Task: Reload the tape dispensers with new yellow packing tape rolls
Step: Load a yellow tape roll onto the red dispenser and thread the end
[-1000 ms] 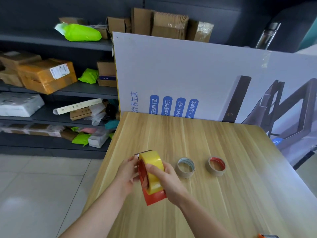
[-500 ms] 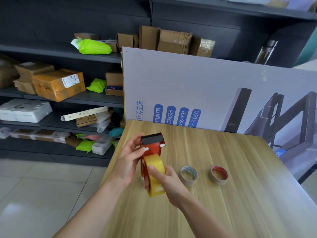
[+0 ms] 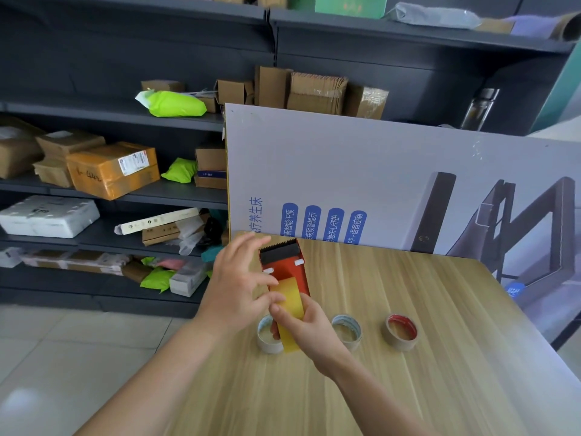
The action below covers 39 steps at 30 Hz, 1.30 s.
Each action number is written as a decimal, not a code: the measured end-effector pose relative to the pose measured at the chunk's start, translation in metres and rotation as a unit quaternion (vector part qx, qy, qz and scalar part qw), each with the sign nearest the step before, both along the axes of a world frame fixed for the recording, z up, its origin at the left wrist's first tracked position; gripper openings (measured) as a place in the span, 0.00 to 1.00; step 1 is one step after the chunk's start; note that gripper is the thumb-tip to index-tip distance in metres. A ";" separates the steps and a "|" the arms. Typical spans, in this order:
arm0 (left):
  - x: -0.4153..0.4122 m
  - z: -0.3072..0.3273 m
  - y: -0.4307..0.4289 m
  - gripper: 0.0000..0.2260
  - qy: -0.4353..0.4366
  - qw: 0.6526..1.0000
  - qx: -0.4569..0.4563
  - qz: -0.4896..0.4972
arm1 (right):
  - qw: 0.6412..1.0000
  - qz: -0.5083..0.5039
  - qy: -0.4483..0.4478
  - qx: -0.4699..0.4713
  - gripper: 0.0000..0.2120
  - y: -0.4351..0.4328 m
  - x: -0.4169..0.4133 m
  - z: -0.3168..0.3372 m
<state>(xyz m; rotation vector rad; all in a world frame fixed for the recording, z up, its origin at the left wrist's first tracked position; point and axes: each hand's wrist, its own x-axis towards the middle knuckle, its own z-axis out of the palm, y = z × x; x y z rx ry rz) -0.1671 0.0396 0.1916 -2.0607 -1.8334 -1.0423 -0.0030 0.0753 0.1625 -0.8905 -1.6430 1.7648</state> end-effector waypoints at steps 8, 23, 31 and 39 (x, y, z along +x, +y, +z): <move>0.011 0.002 0.008 0.03 0.050 0.999 0.000 0.008 | 0.999 0.001 -0.015 0.030 0.11 0.000 0.004 0.007; 0.009 0.021 0.027 0.06 -0.116 0.988 -0.054 0.085 | 0.998 0.023 -0.058 0.032 0.13 -0.009 0.011 0.009; 0.001 0.035 0.035 0.06 -0.156 0.971 -0.121 0.136 | 0.998 0.021 -0.044 0.044 0.16 -0.012 0.012 0.012; -0.010 0.050 0.040 0.05 -0.120 0.969 -0.180 0.116 | 0.998 0.021 -0.059 0.028 0.13 -0.014 0.011 0.009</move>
